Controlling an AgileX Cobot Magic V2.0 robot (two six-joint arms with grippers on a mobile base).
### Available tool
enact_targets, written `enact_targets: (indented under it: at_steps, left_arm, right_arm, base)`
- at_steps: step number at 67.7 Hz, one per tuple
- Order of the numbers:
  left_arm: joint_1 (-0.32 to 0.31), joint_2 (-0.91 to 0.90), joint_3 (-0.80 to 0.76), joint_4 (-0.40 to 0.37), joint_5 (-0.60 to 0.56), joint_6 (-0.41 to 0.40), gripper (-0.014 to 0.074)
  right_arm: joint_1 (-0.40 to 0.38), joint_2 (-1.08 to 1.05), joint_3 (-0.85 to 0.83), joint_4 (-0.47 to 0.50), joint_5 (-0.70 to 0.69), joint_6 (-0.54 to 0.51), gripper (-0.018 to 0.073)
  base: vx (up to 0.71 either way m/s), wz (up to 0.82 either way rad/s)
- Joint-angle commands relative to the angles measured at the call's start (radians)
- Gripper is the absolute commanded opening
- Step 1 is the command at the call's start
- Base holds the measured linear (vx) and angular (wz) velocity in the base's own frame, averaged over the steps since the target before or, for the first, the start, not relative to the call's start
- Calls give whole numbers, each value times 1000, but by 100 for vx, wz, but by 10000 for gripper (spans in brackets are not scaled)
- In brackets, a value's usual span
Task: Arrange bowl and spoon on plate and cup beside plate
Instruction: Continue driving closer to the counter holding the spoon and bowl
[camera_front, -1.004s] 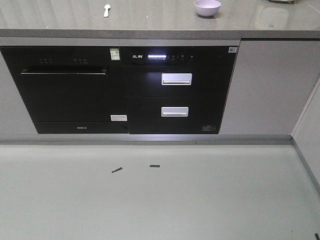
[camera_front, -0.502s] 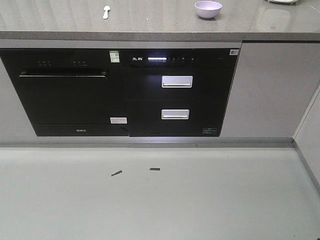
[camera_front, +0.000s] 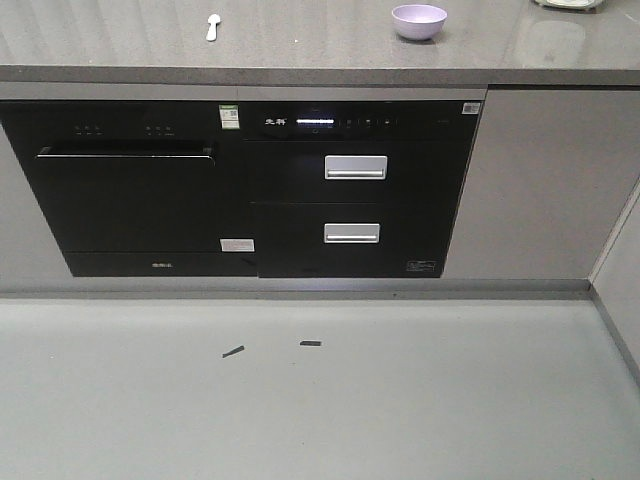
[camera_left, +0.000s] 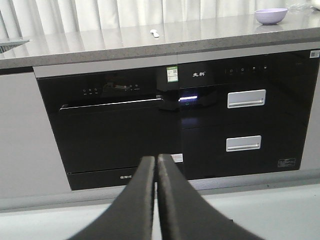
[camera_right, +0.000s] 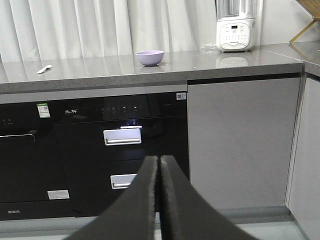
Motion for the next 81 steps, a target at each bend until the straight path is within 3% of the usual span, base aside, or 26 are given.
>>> enact_targets:
  at_steps: [1, 81]
  left_arm:
    - [1, 16, -7, -3, -72, -12, -6]
    - [1, 16, -7, -3, -72, -12, -6]
  right_arm:
    - [-7, -10, 4, -11, -77, -3, -3]
    - [-7, -10, 4, -11, -77, -3, -3]
  base:
    - [4, 0]
    - [4, 0]
